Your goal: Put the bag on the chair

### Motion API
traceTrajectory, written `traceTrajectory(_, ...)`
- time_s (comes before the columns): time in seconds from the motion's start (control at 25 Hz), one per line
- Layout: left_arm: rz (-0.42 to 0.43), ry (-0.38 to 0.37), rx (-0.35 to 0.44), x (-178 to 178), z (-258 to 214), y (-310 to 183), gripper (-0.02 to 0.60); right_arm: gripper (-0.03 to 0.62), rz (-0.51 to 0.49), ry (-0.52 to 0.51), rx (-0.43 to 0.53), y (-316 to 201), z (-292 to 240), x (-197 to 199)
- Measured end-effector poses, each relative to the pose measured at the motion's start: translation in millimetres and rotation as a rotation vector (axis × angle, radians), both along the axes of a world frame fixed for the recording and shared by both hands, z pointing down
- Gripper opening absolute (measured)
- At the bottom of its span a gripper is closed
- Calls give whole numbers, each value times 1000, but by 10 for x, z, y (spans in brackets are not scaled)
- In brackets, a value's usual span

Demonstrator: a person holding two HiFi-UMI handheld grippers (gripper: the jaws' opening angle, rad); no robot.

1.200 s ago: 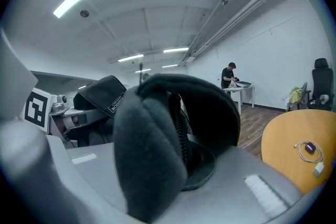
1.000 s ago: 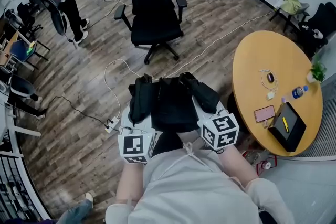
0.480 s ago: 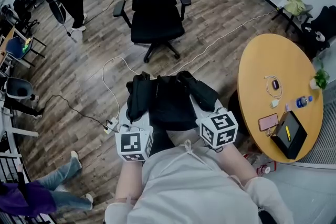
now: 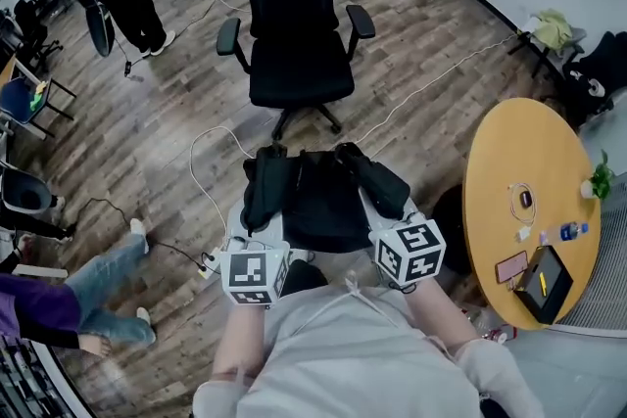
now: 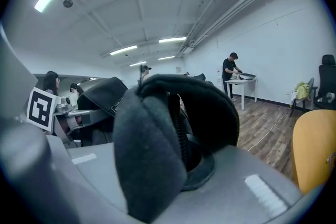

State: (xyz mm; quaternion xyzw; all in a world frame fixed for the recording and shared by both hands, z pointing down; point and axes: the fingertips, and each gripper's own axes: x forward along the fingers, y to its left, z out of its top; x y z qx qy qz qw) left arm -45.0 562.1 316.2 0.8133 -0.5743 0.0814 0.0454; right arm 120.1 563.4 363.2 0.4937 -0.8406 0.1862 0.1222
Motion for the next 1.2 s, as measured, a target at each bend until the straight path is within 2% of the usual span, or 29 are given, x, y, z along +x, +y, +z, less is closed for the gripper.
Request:
traceTrajectory(0.2,48,19,-10,-489,-103,-868,31,28,56,6,-3,-775,-136,-477)
traceTrajectory(0.44,104,33,-12,-762,-58,-1373,31,28,113,6,-7,-1191,-93,-748)
traceTrajectory(0.68,118,40,-45,-1018,-25,-1818,31,28,124,13,-40,-1622,-58,-1012)
traceTrajectory(0.96,81,27,-62,-1127,69,-2269,31,28,85,-8,-55,-2129,64,-1119)
traceTrajectory(1.2,15,9,-75,-1049,71,-2844,31,28,11,-17,-58,-2811,113,-1069)
